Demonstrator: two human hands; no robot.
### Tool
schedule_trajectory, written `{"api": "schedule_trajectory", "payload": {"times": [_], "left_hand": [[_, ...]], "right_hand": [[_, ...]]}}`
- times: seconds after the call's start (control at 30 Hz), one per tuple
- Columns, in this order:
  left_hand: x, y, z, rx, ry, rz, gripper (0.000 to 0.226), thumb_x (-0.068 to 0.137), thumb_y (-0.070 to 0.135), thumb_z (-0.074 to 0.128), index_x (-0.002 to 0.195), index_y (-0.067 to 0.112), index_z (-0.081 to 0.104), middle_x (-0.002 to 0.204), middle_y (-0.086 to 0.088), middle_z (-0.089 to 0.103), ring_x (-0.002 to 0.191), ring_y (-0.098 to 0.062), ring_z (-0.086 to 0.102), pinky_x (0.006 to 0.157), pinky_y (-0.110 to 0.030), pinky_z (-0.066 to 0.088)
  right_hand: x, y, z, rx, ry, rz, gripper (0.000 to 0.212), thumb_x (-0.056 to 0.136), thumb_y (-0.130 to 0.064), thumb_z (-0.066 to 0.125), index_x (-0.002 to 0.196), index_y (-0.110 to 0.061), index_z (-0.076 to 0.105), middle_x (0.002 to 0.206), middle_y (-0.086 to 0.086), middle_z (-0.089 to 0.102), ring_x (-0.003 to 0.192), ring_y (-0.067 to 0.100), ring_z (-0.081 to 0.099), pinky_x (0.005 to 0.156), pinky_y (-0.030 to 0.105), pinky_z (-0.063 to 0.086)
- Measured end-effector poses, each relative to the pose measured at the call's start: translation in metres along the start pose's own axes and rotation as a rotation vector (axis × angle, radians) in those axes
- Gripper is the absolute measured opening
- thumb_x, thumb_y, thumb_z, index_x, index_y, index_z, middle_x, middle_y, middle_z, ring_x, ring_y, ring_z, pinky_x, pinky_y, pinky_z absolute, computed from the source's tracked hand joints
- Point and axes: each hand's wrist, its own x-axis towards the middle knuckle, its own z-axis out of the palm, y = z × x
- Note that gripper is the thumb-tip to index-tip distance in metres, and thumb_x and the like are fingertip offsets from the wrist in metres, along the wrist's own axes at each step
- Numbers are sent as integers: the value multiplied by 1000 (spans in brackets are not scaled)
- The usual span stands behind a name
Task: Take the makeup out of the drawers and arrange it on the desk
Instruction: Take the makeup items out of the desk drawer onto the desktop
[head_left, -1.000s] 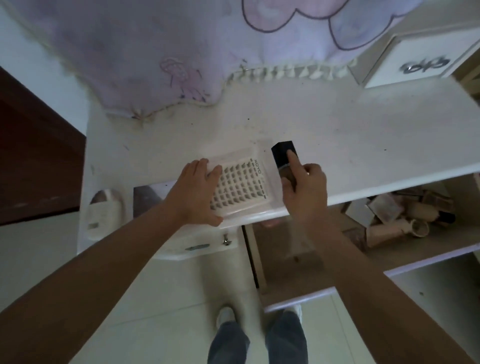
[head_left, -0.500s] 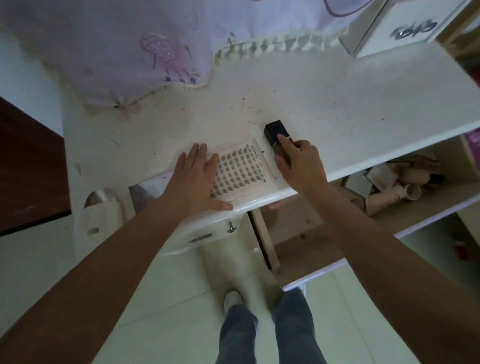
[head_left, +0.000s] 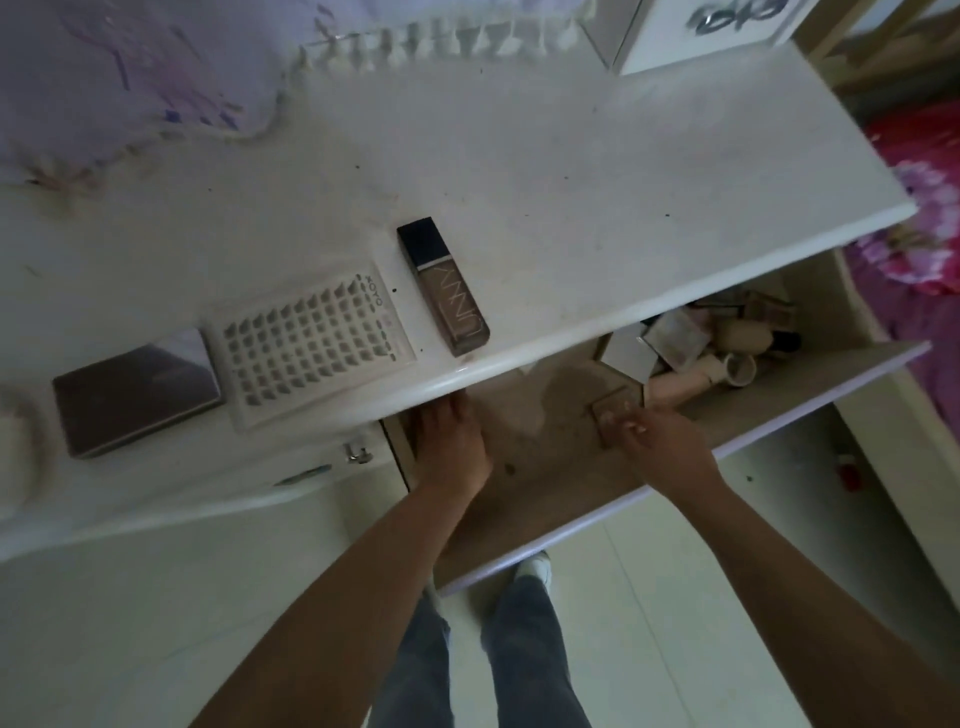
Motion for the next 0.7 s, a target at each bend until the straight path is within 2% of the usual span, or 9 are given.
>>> {"api": "schedule_trajectory", "payload": {"times": [0.1, 0.13, 0.2, 0.23, 0.3, 0.4, 0.5, 0.57, 0.7], "left_hand": [[22, 7, 11, -15, -21, -131, 63, 95, 21, 40, 147, 8, 6, 148, -23, 19, 136, -38, 22, 115, -47, 19], [26, 8, 14, 7, 51, -140, 60, 93, 18, 43, 145, 7, 15, 145, -26, 27, 133, -40, 29, 111, -48, 27], [24, 16, 21, 83, 221, -77, 50, 79, 15, 58, 126, 5, 45, 117, -28, 56, 104, -41, 58, 85, -45, 52], [21, 18, 28, 125, 222, -29, 47, 68, 20, 68, 110, 8, 50, 98, -24, 64, 83, -38, 65, 68, -39, 57], [8, 27, 38, 155, 171, 42, 62, 49, 34, 83, 91, 12, 43, 80, -17, 65, 63, -29, 64, 53, -28, 53], [1, 42, 40, 164, 71, 31, 63, 65, 41, 76, 106, 10, 41, 106, -21, 59, 87, -32, 62, 73, -31, 52], [3, 41, 39, 142, -4, 52, 61, 83, 37, 59, 130, 11, 29, 135, -19, 35, 120, -32, 41, 98, -36, 37], [-1, 40, 29, 54, -92, 46, 68, 83, 40, 59, 135, 13, 24, 140, -15, 29, 125, -30, 35, 101, -35, 34], [-26, 46, -2, -125, -80, 97, 76, 78, 41, 64, 138, 19, 24, 141, -6, 31, 127, -22, 36, 100, -27, 35]], "right_hand": [[16, 14, -2, 1, -9, -42, 49, 85, -33, 33, 87, 5, 64, 85, 29, 64, 80, 38, 61, 63, 29, 34], [20, 17, -3, 4, -16, -51, 52, 81, -36, 32, 87, 4, 65, 86, 29, 64, 81, 38, 61, 64, 31, 36], [29, 24, -3, -39, -71, -61, 43, 88, -36, 41, 97, -1, 65, 93, 27, 64, 88, 38, 61, 69, 34, 42], [34, 26, -1, -72, -110, -67, 37, 90, -33, 46, 104, -4, 63, 99, 25, 64, 93, 38, 60, 73, 35, 44], [41, 26, 4, -145, -204, -45, 39, 88, -32, 53, 115, -4, 56, 109, 22, 61, 102, 37, 57, 80, 37, 46], [54, 24, 18, -239, -295, 7, 51, 88, -31, 53, 128, -2, 39, 125, 19, 51, 113, 34, 52, 87, 39, 47], [67, 17, 34, -309, -283, 56, 65, 91, -38, 46, 138, -1, 19, 134, 23, 40, 121, 34, 45, 93, 40, 42], [72, 13, 40, -298, -244, 97, 63, 92, -36, 45, 136, 0, 19, 133, 24, 40, 120, 35, 45, 93, 40, 42], [64, 13, 26, -259, -236, -3, 54, 91, -32, 48, 129, -1, 28, 127, 22, 42, 113, 35, 48, 90, 39, 43]]}}
